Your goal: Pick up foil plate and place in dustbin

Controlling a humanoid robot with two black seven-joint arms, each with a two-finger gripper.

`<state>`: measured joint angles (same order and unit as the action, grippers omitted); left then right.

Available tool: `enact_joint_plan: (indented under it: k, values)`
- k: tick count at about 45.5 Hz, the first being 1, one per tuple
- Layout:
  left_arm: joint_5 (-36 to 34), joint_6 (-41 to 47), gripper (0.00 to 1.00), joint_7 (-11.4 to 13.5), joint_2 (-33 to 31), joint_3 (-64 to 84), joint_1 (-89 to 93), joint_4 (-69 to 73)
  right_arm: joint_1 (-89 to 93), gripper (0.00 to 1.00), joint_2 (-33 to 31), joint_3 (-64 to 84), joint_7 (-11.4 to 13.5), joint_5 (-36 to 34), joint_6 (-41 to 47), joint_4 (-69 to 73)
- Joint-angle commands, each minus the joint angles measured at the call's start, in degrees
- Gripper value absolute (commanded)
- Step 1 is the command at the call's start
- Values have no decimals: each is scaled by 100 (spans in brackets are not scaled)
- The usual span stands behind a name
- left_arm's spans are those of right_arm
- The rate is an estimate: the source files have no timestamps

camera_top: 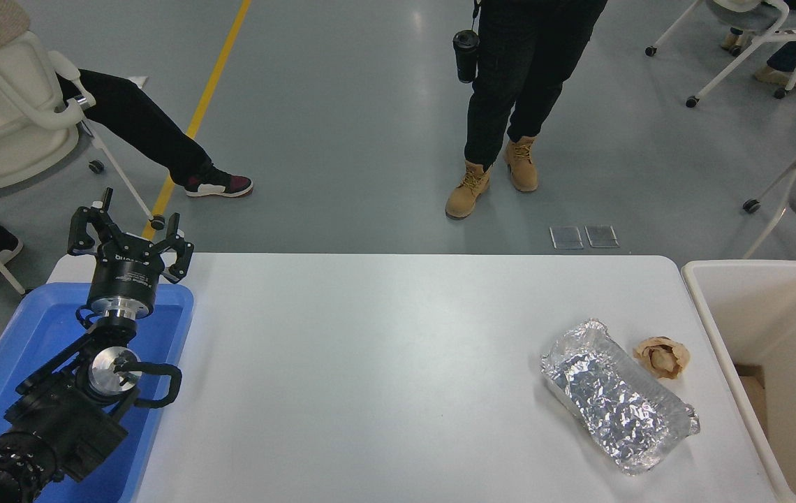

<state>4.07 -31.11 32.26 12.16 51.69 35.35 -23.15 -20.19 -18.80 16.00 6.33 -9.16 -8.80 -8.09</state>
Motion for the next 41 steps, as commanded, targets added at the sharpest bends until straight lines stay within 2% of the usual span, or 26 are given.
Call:
enact_joint_plan:
  k: [1, 41]
  values:
    - [-3, 0, 99, -1, 6, -1, -2, -5, -2, 0, -19, 9, 0, 2, -8, -17]
    - [-3, 0, 99, -1, -3, -1, -2, 4, -617, 0, -27, 114, 9, 89, 18, 1]
